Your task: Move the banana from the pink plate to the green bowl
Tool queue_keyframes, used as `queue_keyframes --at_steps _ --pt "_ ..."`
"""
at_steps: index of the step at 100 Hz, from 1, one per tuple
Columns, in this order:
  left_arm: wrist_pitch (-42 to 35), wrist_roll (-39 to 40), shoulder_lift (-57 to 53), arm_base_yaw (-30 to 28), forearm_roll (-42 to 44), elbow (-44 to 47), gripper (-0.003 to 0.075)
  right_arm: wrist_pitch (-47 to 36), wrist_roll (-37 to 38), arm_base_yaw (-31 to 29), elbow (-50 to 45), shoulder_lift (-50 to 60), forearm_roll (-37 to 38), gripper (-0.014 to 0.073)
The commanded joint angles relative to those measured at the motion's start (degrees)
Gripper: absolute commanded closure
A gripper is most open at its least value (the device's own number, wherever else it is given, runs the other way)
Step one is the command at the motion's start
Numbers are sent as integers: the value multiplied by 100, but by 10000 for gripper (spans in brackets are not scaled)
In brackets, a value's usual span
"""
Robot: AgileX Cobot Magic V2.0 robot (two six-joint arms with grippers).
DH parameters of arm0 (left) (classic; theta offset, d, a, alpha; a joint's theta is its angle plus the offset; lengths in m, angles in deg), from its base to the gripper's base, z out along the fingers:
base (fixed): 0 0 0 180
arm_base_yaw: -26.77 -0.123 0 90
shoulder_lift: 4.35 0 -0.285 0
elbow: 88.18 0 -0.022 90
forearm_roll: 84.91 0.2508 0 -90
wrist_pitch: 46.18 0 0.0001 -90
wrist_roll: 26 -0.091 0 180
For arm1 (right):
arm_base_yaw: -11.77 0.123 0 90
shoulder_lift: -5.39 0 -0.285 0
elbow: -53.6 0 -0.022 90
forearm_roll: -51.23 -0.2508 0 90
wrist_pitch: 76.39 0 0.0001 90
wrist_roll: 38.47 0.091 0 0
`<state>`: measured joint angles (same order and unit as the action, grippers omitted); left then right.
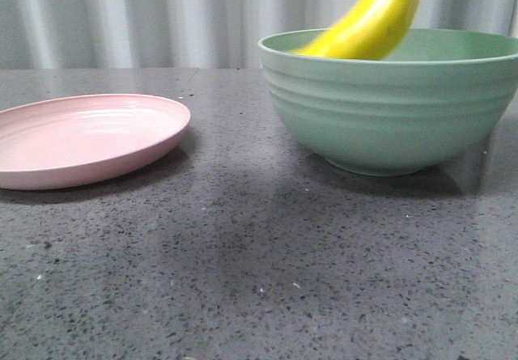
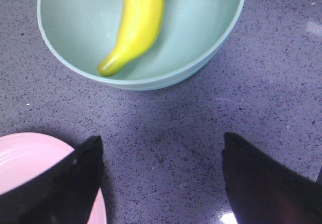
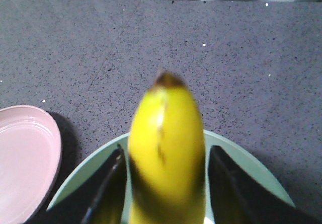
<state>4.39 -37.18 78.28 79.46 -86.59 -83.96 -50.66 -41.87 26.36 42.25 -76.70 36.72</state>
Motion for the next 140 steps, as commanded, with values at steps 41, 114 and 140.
queue_keyframes --at_steps 41,114,140 --pt "-300 42 -184 30 -30 -198 361 32 -64 -40 171 207 165 329" --pt "-1458 552 -1542 30 -7 959 741 268 -64 -40 -1429 3016 843 657" --pt "-2991 770 -3097 30 -31 2668 741 -159 -64 -40 -3026 4709 843 657"
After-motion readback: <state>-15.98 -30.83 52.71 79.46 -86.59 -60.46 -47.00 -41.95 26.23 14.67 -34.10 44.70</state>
